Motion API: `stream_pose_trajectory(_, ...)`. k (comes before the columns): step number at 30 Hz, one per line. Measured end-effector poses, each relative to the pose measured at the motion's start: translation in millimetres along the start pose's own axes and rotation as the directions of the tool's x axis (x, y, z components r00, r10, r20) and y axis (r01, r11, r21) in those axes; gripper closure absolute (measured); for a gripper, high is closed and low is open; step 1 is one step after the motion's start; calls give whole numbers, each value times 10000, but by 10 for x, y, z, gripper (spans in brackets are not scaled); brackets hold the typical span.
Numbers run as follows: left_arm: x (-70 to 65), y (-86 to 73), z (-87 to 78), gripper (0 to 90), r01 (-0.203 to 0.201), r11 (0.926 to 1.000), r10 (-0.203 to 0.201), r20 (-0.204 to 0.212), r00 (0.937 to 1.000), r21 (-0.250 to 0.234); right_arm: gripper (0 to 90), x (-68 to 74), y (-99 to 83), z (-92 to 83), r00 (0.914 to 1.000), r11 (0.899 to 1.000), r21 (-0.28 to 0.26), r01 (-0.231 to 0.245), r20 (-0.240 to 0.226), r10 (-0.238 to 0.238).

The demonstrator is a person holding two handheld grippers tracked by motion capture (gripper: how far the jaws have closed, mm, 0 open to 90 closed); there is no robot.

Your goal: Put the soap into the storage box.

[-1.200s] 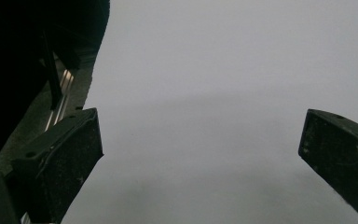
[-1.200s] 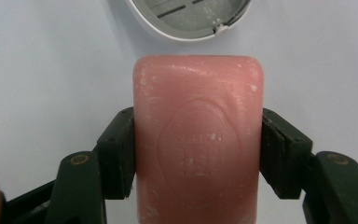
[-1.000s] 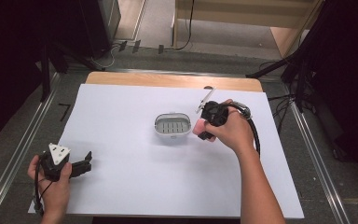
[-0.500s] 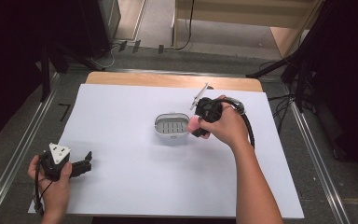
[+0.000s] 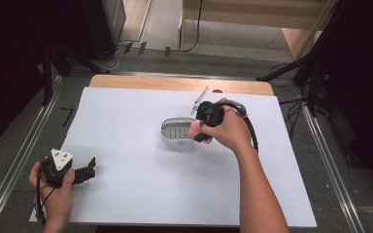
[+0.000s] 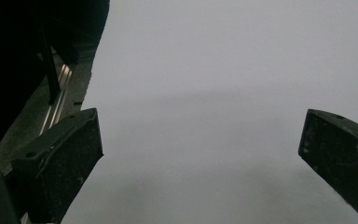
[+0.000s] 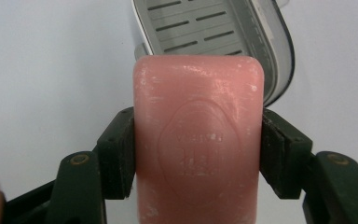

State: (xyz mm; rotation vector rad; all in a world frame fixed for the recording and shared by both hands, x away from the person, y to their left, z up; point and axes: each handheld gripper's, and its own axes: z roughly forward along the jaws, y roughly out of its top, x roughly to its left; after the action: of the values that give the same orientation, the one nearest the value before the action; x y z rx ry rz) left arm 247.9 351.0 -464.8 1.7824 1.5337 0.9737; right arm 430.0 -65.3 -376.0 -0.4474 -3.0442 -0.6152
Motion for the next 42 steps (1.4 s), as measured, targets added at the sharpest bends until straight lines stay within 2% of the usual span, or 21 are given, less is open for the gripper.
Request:
stream_pose_trajectory(5,-5,0,-2,0,-21,10000,21,-16,10000,10,384,28,114,42,9995,9995,93,295,-151,-294)
stream_pose_trajectory(10,-9,2,1,0,-49,10000,49,-40,10000,44,384,54,196,43,9982,9983,40,585,-103,-585)
stream_pose_trajectory(13,-16,3,6,0,-90,9999,91,-134,9999,82,384,80,249,29,9949,9949,74,1007,-61,-1007)
stream_pose_trajectory(19,-9,1,-2,0,-57,10000,57,-56,10000,24,384,88,355,23,9849,9849,82,1730,90,-1731)
stream_pose_trajectory(23,-5,4,2,0,-26,10000,26,-40,10000,82,384,74,402,91,9820,9816,268,1889,30,-1890)
stream_pose_trajectory(28,4,6,6,0,36,9999,-37,21,10000,134,384,46,505,148,9743,9737,335,2254,-69,-2253)
stream_pose_trajectory(29,4,7,7,0,23,9999,-23,27,10000,148,384,48,527,151,9753,9745,393,2208,-101,-2206)
stream_pose_trajectory(30,4,7,7,0,19,9999,-20,28,10000,156,384,31,554,158,9701,9694,383,2426,-110,-2424)
stream_pose_trajectory(34,6,8,8,0,62,9999,-63,58,10000,151,384,19,628,190,9685,9670,552,2487,-245,-2477)
stream_pose_trajectory(38,1,7,7,0,-25,9999,24,30,10000,143,384,-25,670,256,9631,9616,545,2690,-279,-2678)
stream_pose_trajectory(40,-1,6,7,0,-29,9999,28,42,10000,116,384,-35,680,299,9653,9633,660,2602,-393,-2580)
stream_pose_trajectory(42,1,6,5,1,-34,9999,33,58,10000,124,384,-45,696,347,9612,9587,747,2745,-478,-2716)
